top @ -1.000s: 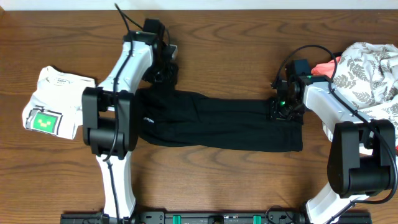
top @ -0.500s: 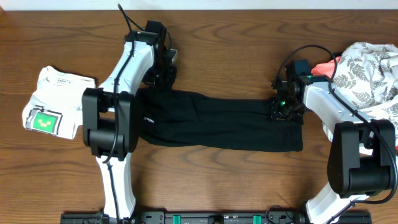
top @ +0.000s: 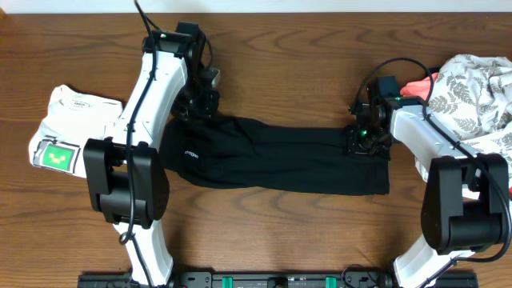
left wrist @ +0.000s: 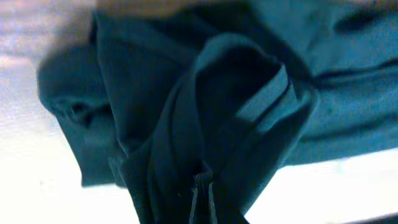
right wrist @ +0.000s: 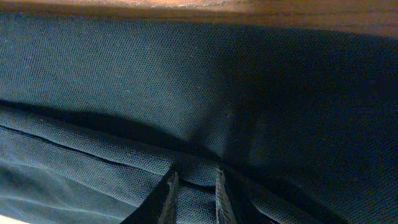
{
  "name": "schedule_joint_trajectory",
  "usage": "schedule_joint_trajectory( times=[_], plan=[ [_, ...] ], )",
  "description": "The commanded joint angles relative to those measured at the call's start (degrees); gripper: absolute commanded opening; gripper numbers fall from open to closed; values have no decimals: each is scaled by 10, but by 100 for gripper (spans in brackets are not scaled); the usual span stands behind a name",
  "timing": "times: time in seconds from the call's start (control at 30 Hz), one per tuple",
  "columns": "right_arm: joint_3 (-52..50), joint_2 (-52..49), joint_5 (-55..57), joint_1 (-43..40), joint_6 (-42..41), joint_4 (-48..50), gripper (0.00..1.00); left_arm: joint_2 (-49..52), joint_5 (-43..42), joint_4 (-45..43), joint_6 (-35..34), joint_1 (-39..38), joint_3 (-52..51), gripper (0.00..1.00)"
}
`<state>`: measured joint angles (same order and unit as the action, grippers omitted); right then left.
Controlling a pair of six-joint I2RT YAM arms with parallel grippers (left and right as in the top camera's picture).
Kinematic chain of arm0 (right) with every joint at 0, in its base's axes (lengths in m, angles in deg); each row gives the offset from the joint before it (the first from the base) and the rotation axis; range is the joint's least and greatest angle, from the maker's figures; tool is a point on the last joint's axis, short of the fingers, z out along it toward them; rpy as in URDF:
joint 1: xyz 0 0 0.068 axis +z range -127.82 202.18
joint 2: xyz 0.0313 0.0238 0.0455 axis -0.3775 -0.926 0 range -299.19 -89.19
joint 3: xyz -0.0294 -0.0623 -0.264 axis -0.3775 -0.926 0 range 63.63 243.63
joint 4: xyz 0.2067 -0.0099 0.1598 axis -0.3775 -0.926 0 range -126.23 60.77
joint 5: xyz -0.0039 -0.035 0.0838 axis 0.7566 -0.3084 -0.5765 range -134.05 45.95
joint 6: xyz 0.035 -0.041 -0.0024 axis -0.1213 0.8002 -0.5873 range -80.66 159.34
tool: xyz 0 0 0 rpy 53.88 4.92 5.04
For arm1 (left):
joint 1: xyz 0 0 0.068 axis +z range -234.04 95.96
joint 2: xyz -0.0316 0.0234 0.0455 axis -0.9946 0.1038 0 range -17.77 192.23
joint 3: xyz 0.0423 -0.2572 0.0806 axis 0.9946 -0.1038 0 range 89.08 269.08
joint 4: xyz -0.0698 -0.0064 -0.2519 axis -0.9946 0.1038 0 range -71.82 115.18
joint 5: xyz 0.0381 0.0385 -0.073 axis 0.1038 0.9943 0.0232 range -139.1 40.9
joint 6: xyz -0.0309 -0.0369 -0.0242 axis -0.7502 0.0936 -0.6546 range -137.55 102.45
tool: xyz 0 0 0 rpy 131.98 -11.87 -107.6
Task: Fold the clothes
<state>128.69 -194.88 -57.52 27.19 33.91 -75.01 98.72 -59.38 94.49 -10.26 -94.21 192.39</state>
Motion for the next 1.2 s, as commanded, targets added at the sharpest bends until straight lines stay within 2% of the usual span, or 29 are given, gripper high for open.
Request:
schedule_joint_trajectory(
  times=[0.0, 0.27, 0.3, 0.43, 0.47, 0.5, 0.57, 0.73, 0.83, 0.97, 1.17],
  plan=[
    [-1, 0, 0, 3, -3, -1, 20, -4, 3, 31, -20, 1, -4, 6],
    [-1, 0, 0, 3, -3, -2, 20, -4, 5, 59, -27, 1, -57, 7],
    [-1, 0, 0, 3, -3, -2, 20, -4, 5, 59, -27, 1, -70, 14],
    [-1, 0, 0, 3, -3, -2, 20, -4, 5, 50, -27, 1, -125, 17],
    [-1, 0, 0, 3, -3, -3, 20, -4, 6, 49, -27, 2, -139, 25],
    [-1, 0, 0, 3, -3, -3, 20, -4, 8, 49, -27, 2, -145, 29],
    [-1, 0, 0, 3, -3, -3, 20, -4, 18, 48, -27, 2, -159, 31],
    [-1, 0, 0, 3, -3, -3, 20, -4, 74, 45, -56, 2, -157, 30],
    [-1, 0, 0, 3, -3, -5, 20, -6, 80, 45, -57, 2, -146, 13],
    [-1, 0, 0, 3, -3, -5, 20, -38, 80, 34, -69, 2, -119, 11],
    [-1, 0, 0, 3, -3, -5, 20, -136, 80, -89, -69, 2, -106, 6]
  ],
)
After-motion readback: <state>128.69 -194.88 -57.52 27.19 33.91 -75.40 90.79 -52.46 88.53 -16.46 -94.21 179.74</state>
